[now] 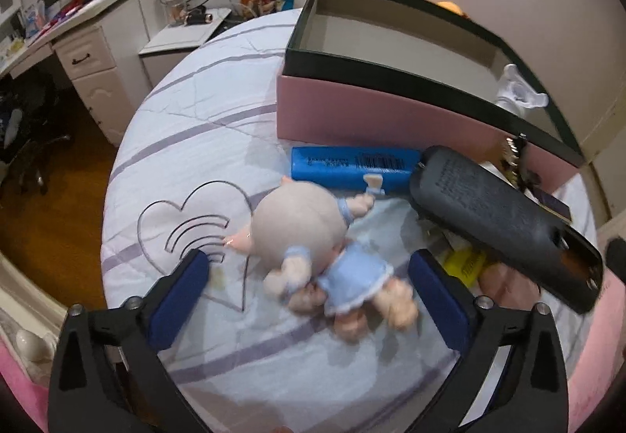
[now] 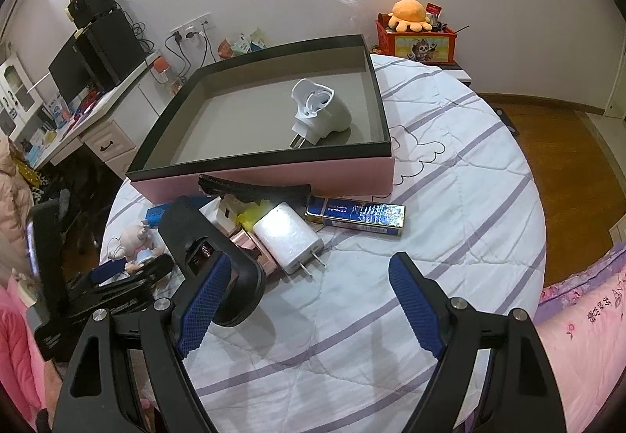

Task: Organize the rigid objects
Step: 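Grasp the small doll in the blue dress with the left gripper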

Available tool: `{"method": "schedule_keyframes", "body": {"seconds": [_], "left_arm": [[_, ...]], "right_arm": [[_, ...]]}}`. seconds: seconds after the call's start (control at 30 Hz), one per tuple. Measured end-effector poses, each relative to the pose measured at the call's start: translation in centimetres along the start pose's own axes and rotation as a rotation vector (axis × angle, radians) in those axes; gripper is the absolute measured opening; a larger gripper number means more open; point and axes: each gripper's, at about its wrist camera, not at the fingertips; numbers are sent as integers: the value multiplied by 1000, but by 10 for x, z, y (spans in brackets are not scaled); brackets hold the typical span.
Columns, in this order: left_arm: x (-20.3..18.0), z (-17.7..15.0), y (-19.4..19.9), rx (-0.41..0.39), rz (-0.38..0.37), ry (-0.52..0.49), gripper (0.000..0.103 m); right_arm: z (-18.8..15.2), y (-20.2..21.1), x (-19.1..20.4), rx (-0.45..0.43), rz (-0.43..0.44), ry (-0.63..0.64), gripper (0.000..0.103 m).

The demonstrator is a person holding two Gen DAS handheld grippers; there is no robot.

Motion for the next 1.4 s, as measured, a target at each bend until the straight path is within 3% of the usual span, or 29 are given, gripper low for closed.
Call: {"method": "schedule_keyframes", "body": {"seconds": [0.13, 0.3, 0.43, 0.5, 0.57, 0.7, 0.9, 1.17, 1.23, 1.3, 1.4], "left_arm": [[2, -3, 2, -32, -13, 10, 100], [9, -13, 11, -43, 2, -27, 77], [9, -10, 8, -50, 17, -33, 73], [11, -8, 10, -50, 0, -34, 56], [17, -9, 13, -44, -37, -15, 50], [25, -14, 16, -54, -92, -15, 50], [19, -15, 21, -65, -95, -29, 50], [13, -13, 30, -77, -71, -47, 45], [11, -13, 22, -42, -47, -68, 45], [7, -15, 17, -31, -10, -93, 55], [10, -13, 15, -35, 0, -57, 59]], "right_arm": [[1, 0, -1, -2, -5, 1, 84], [4, -1, -3, -4, -3, -12, 84], [3, -3, 1, 2, 8, -8, 84], [2, -2, 4, 2, 12, 3, 84], [1, -1, 5, -1, 10, 6, 84], [2, 0, 2, -6, 6, -7, 84], [1, 1, 3, -3, 10, -1, 84], [2, 0, 3, -5, 9, -11, 84], [2, 0, 2, -5, 10, -11, 84], [2, 0, 1, -3, 9, -13, 84], [1, 0, 2, -1, 12, -8, 84]]}}
Point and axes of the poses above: each gripper's, at about its wrist camera, not at the fingertips, and y roughly against the way its jaws point, x to its left, z to its top, and after that the axes turned 10 degrees about -y, right-handed
